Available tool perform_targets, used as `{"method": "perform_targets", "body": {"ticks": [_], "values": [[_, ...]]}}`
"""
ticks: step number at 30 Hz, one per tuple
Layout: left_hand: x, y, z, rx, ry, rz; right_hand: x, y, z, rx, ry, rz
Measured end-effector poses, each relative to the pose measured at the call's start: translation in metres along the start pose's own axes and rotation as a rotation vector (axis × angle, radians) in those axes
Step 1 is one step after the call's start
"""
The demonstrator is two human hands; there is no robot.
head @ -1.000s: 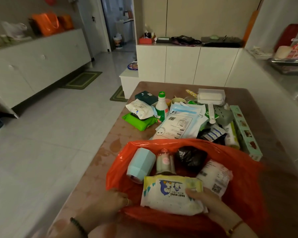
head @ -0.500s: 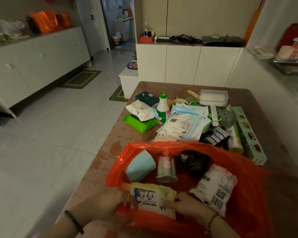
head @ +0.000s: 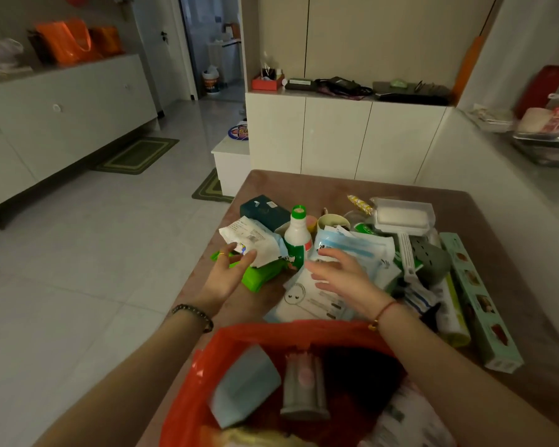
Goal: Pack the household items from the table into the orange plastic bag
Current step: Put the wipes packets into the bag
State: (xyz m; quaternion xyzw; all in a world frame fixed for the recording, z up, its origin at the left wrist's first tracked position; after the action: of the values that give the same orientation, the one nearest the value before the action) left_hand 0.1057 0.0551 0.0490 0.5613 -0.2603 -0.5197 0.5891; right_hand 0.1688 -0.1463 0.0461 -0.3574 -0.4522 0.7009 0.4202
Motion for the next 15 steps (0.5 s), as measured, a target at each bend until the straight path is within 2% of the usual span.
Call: {"method": "perform_targets", "body": {"ticks": [2, 6, 8, 10, 12, 15], "values": [[0.001, -0.008, -0.026, -0.08, 0.052, 0.121, 0.026, -0.013, -0.028, -0.089, -0.025, 0.137], [0.015, -0.031, -0.068, -0.19, 0.073, 0.344, 0.088, -0.039, -0.068, -0.43, -0.075, 0.541], [0.02, -0.045, -0.086, -0.264, 0.101, 0.452, 0.111, -0.035, -0.084, -0.482, -0.051, 0.777], [0.016, -0.06, -0.098, -0.365, 0.204, 0.491, 0.123, -0.027, -0.095, -0.493, 0.007, 0.989], [0.014, -0.071, -0.104, -0.425, 0.245, 0.523, 0.128, -0.021, -0.098, -0.498, 0.049, 1.068], [0.024, -0.072, -0.102, -0.421, 0.151, 0.655, 0.13, -0.016, -0.09, -0.523, 0.022, 0.97]]}}
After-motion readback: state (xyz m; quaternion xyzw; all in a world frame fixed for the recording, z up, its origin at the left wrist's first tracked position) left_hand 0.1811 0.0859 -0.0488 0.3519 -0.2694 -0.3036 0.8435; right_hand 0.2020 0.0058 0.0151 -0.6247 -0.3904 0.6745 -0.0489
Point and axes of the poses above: each hand's wrist, its own z-axis away from the middle knuckle, its own x-axis out of the palm, y = z × x, the point moved 9 cm from there along -z, towards the middle knuckle, and after that the axes turned 3 degrees about -z, right-handed, at the moved point
